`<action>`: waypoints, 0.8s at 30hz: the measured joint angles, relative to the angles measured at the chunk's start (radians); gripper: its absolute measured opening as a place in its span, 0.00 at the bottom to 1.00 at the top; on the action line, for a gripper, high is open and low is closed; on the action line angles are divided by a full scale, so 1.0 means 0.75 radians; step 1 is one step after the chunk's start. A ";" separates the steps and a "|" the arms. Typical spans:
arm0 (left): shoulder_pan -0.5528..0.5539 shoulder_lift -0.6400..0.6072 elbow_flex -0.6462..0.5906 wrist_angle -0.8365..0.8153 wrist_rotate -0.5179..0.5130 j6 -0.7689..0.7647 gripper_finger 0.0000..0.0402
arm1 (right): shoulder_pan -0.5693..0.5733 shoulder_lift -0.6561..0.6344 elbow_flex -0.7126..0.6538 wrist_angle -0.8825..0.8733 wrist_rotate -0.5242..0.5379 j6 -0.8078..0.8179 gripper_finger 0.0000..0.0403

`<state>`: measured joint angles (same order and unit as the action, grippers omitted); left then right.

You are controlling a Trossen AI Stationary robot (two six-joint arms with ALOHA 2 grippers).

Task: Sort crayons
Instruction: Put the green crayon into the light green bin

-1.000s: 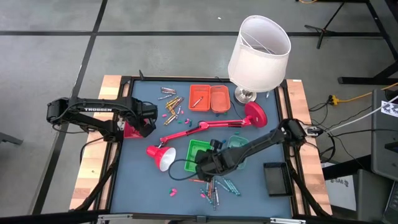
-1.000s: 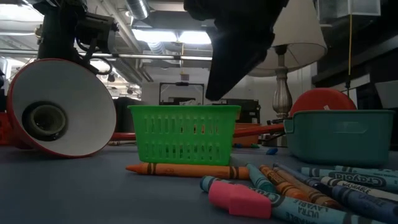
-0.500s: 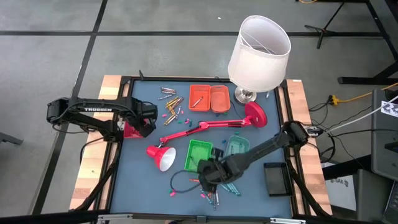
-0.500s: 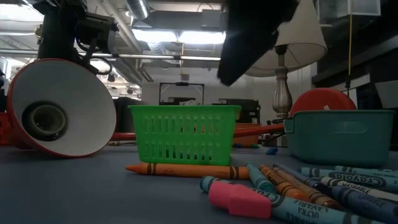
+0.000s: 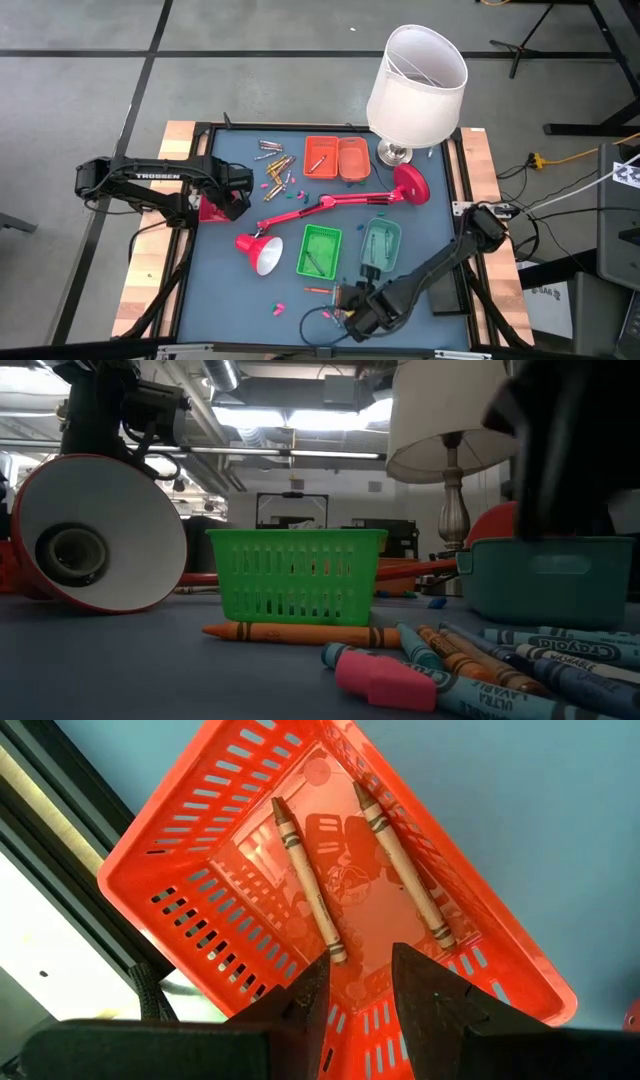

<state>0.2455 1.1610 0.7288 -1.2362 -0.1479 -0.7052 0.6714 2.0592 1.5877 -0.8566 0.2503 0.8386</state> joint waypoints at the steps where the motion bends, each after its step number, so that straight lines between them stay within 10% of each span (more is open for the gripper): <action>1: 0.000 0.000 0.000 0.000 0.000 0.000 0.23 | 0.005 0.001 -0.018 0.012 -0.001 0.004 0.29; 24: 0.000 0.000 0.000 0.000 0.005 0.001 0.23 | 0.003 0.000 -0.231 0.238 -0.010 0.008 0.29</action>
<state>0.2455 1.1613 0.7288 -1.2362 -0.1444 -0.7048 0.6739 2.0594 1.4141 -0.6780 0.2424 0.8448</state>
